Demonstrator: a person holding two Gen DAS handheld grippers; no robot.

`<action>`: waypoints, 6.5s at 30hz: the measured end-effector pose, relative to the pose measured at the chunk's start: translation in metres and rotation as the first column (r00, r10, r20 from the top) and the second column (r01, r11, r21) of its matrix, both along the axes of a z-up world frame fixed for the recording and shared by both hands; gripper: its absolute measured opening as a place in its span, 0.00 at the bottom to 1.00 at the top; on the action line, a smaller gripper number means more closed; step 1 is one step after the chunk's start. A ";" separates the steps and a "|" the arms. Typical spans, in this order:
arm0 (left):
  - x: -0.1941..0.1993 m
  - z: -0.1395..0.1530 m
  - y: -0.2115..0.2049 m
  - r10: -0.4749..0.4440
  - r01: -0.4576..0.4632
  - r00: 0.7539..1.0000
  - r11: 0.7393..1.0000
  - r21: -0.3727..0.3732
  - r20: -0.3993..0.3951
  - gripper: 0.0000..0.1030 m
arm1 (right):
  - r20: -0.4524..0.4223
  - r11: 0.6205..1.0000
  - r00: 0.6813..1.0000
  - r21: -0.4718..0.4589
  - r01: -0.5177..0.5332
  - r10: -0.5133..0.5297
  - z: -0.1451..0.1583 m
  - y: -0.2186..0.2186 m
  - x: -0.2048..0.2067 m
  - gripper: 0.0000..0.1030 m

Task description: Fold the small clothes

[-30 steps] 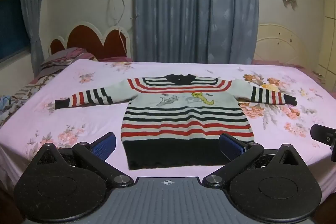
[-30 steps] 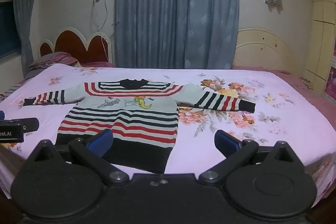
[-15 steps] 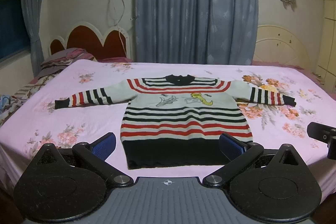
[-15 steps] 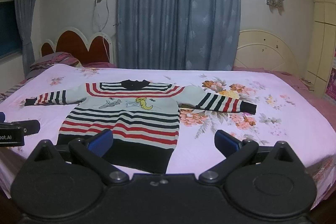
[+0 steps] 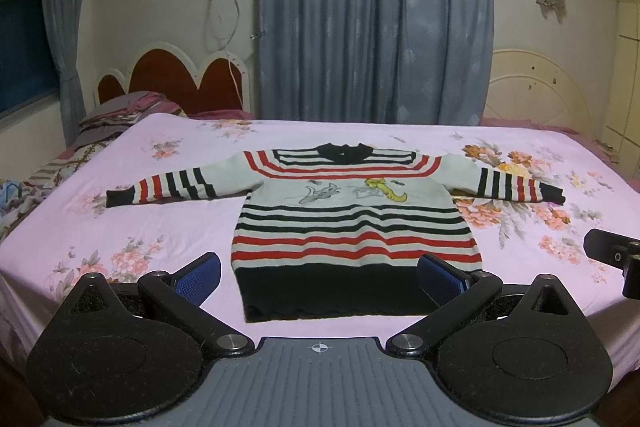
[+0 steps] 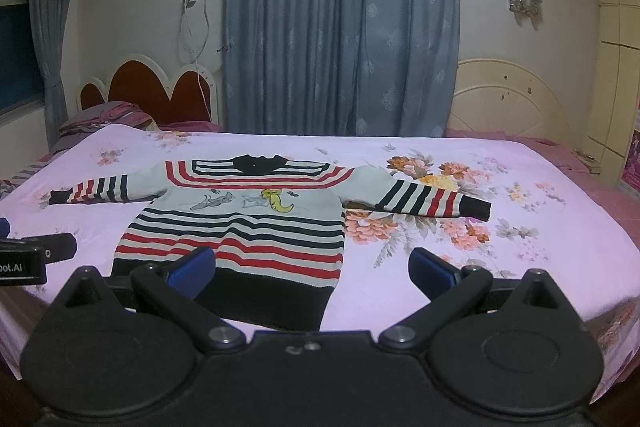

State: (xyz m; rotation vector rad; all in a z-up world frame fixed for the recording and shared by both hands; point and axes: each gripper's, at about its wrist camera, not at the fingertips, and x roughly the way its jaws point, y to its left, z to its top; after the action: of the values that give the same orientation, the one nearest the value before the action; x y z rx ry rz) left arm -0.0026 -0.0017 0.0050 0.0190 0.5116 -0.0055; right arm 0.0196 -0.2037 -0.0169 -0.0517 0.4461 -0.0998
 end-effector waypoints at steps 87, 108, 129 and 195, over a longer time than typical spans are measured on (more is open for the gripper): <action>0.226 -0.026 0.039 -0.074 0.073 0.997 0.992 -0.102 -0.006 1.00 | 0.001 0.975 0.975 0.003 0.221 -0.221 -0.014 -0.003 0.175 0.99; 0.402 -0.097 -0.090 -0.134 0.127 0.987 0.989 -0.074 -0.092 1.00 | -0.066 0.882 0.896 0.154 0.444 -0.440 -0.076 -0.190 0.310 0.88; 0.515 -0.138 -0.195 -0.170 0.161 0.954 0.985 -0.056 -0.247 1.00 | -0.204 0.684 0.791 0.410 0.604 -0.576 -0.171 -0.351 0.378 0.39; 0.545 -0.172 0.014 -0.053 0.016 0.975 0.986 -0.168 -0.216 0.10 | -0.257 0.907 0.950 0.332 0.259 -0.177 -0.137 -0.117 0.449 0.29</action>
State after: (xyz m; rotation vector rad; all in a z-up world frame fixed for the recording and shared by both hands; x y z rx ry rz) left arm 0.5427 0.0118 -0.1669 -0.1366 0.7307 -0.0850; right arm 0.4681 -0.3203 -0.1536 0.3574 0.6883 -0.2340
